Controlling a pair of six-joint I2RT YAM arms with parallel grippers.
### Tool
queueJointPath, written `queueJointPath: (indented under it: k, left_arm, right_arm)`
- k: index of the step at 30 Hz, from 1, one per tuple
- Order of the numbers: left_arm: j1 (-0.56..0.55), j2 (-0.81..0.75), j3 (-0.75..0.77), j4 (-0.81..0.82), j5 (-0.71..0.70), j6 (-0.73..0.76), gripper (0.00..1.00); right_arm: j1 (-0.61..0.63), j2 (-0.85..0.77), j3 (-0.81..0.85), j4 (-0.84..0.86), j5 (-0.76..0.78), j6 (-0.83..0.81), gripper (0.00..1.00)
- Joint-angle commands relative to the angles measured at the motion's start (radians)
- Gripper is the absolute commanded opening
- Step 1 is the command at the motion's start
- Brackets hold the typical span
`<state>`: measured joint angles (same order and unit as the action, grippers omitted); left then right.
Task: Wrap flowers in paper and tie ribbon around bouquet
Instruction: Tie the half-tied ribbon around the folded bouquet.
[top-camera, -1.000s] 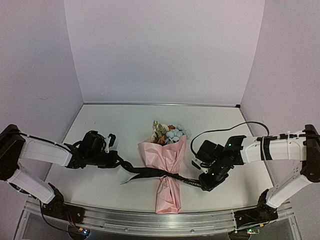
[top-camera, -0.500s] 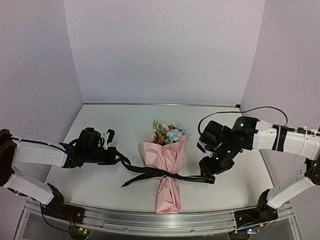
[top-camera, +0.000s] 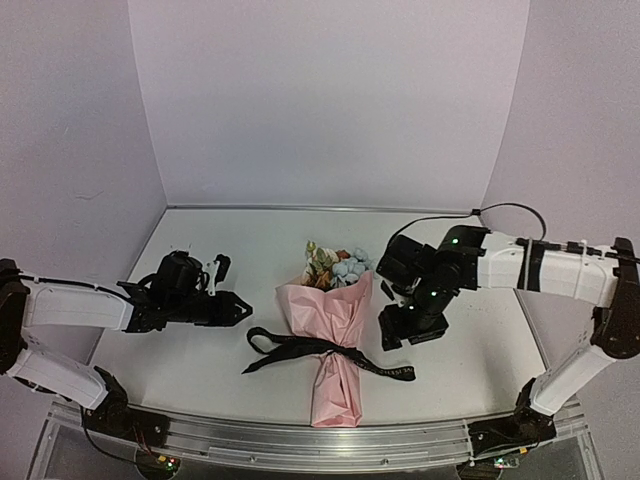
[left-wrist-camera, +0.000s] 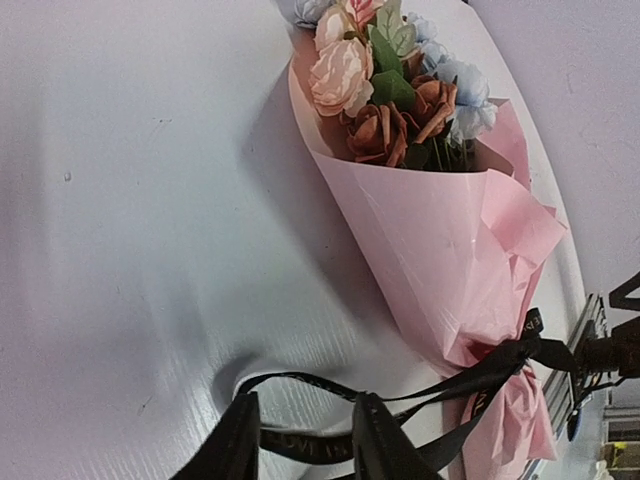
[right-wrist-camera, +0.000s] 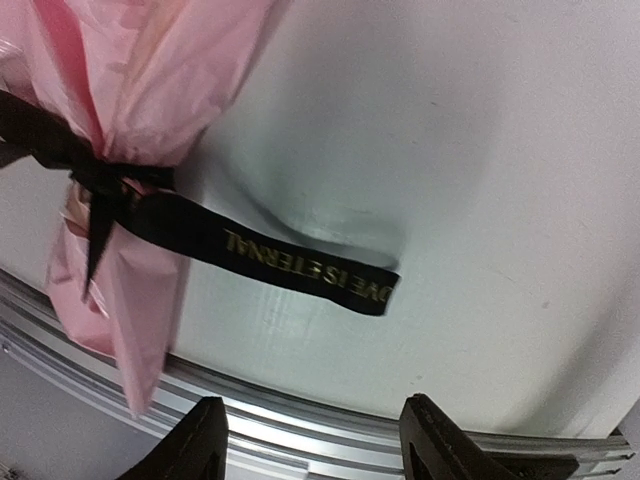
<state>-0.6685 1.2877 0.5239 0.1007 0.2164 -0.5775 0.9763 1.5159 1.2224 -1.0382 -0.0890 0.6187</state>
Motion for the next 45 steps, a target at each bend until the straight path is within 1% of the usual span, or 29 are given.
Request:
queueJointPath:
  k: [1,4,7,9,11,16,23,27,34,36,40,42,45]
  left_arm:
    - [-0.003,-0.027,0.043,0.000,0.011,0.026,0.42]
    - [-0.006,-0.040,0.032,-0.007,0.004,0.022,0.51]
    - [-0.020,-0.045,0.023,-0.005,0.003,0.012,0.54]
    - [-0.052,-0.047,0.027,-0.005,-0.004,0.010,0.54]
    - [-0.102,-0.046,0.038,-0.013,-0.024,0.020,0.54]
    - [-0.233,-0.011,0.069,-0.021,-0.069,0.095,0.53]
    - [-0.341,0.103,0.095,-0.012,-0.071,0.163,0.53]
    - [-0.362,0.161,0.115,0.003,-0.089,0.179,0.54]
    - [-0.364,0.226,0.152,0.033,-0.097,0.197,0.56]
    - [-0.365,0.238,0.158,0.038,-0.092,0.197,0.54]
    - [-0.366,0.244,0.159,0.046,-0.077,0.193,0.44]
    - [-0.366,0.248,0.158,0.047,-0.073,0.191,0.36]
    - [-0.365,0.252,0.158,0.044,-0.072,0.187,0.19]
  right_arm:
    - [0.015,0.102,0.081,0.154,-0.079,0.129,0.58]
    - [0.026,0.133,0.087,0.215,-0.061,0.166,0.57]
    - [0.035,0.174,0.106,0.238,-0.073,0.198,0.53]
    - [0.039,0.191,0.110,0.253,-0.082,0.213,0.47]
    - [0.044,0.203,0.106,0.264,-0.087,0.226,0.44]
    - [0.046,0.215,0.081,0.298,-0.095,0.258,0.40]
    - [0.046,0.246,0.077,0.315,-0.116,0.288,0.35]
    - [0.047,0.256,0.072,0.318,-0.109,0.289,0.32]
    - [0.044,0.265,0.062,0.319,-0.088,0.275,0.21]
    - [0.044,0.268,0.062,0.319,-0.091,0.278,0.15]
    - [0.043,0.267,0.052,0.321,-0.095,0.281,0.04]
    - [0.044,0.264,0.047,0.320,-0.095,0.280,0.00]
    - [0.042,0.252,0.035,0.320,-0.082,0.269,0.00]
